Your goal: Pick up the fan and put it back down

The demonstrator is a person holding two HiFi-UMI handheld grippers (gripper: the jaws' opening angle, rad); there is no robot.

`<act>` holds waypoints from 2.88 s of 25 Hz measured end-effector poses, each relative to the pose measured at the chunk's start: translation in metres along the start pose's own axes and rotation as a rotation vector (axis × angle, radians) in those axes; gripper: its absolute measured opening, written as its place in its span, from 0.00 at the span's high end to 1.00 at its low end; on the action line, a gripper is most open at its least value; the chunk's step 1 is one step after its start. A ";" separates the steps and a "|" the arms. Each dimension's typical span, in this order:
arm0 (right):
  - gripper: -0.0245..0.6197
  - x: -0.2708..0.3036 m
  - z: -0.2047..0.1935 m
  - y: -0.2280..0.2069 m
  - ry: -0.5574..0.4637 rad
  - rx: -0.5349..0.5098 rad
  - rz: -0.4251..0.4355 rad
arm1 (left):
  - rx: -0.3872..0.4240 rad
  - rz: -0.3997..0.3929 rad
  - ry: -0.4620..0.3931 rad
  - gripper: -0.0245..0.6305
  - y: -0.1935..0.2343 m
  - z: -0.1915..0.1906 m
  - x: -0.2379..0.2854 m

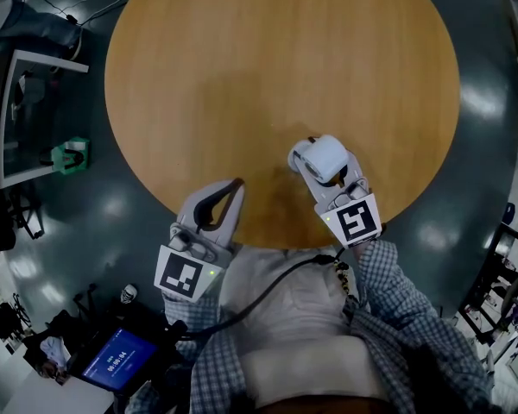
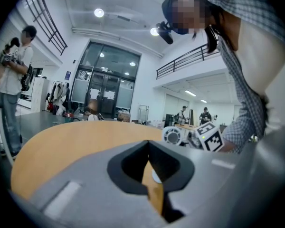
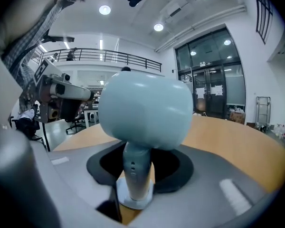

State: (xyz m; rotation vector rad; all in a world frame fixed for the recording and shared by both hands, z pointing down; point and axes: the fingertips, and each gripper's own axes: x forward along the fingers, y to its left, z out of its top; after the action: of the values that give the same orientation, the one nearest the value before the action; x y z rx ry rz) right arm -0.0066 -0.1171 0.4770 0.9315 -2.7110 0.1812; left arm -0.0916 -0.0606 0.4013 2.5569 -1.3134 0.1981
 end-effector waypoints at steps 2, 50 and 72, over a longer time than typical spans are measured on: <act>0.75 -0.002 0.005 -0.003 -0.013 0.012 -0.008 | 0.005 -0.002 -0.006 0.96 -0.001 0.001 0.001; 0.75 -0.079 0.152 -0.027 -0.217 -0.124 -0.125 | 0.205 -0.110 -0.221 0.96 -0.027 0.095 0.029; 0.75 -0.077 0.139 -0.027 -0.188 -0.113 -0.072 | 0.160 -0.085 -0.181 0.96 -0.040 0.082 0.019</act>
State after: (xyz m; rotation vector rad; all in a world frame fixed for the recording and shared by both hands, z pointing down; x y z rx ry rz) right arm 0.0390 -0.1216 0.3224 1.0595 -2.8160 -0.0768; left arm -0.0474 -0.0772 0.3203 2.8172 -1.2941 0.0585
